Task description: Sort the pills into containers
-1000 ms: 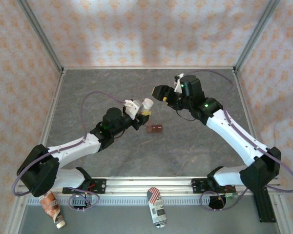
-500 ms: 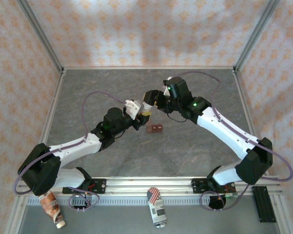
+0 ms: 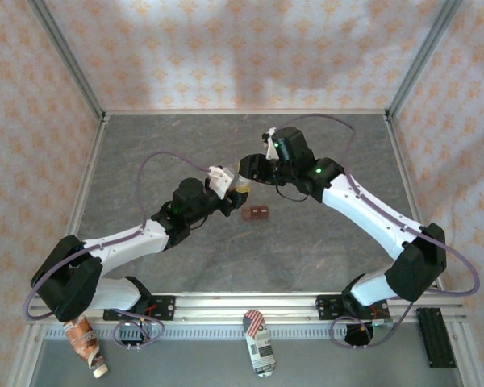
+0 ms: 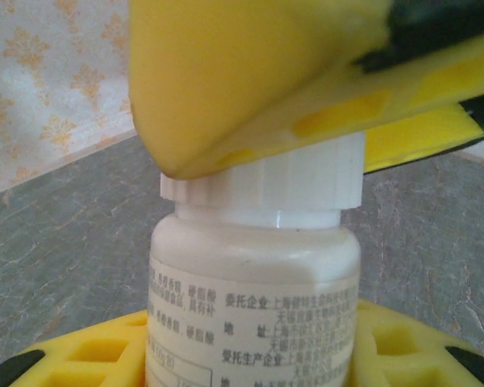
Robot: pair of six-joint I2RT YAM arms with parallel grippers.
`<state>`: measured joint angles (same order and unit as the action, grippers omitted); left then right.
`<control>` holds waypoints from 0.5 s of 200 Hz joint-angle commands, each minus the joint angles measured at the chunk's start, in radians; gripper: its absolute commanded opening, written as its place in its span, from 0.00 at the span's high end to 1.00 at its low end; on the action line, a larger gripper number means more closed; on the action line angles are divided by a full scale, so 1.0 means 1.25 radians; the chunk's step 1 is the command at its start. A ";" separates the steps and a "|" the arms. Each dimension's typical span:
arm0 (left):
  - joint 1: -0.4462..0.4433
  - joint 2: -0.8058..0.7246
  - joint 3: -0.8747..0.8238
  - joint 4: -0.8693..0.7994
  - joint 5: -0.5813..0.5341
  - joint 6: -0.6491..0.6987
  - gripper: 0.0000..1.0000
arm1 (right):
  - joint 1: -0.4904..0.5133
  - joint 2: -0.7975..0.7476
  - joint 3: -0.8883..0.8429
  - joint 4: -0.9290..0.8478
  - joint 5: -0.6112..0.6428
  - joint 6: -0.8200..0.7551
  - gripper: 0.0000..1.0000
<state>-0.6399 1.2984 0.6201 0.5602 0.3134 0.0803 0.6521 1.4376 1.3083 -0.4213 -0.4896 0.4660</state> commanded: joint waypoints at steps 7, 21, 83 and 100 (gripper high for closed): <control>0.003 -0.031 0.015 0.018 0.017 0.001 1.00 | -0.057 -0.014 -0.052 0.020 -0.176 -0.221 0.56; 0.003 -0.039 0.013 0.022 0.028 -0.008 1.00 | -0.093 -0.018 -0.084 0.050 -0.248 -0.234 0.55; 0.002 -0.035 0.010 0.018 0.038 -0.008 1.00 | -0.114 -0.070 -0.092 0.090 -0.204 -0.079 0.26; 0.003 -0.032 0.010 0.018 0.035 -0.005 1.00 | -0.117 -0.100 -0.101 0.113 -0.130 0.028 0.23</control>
<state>-0.6407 1.2797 0.6201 0.5323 0.3561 0.0765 0.5175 1.4017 1.1973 -0.3389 -0.7868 0.3325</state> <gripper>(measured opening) 0.448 0.754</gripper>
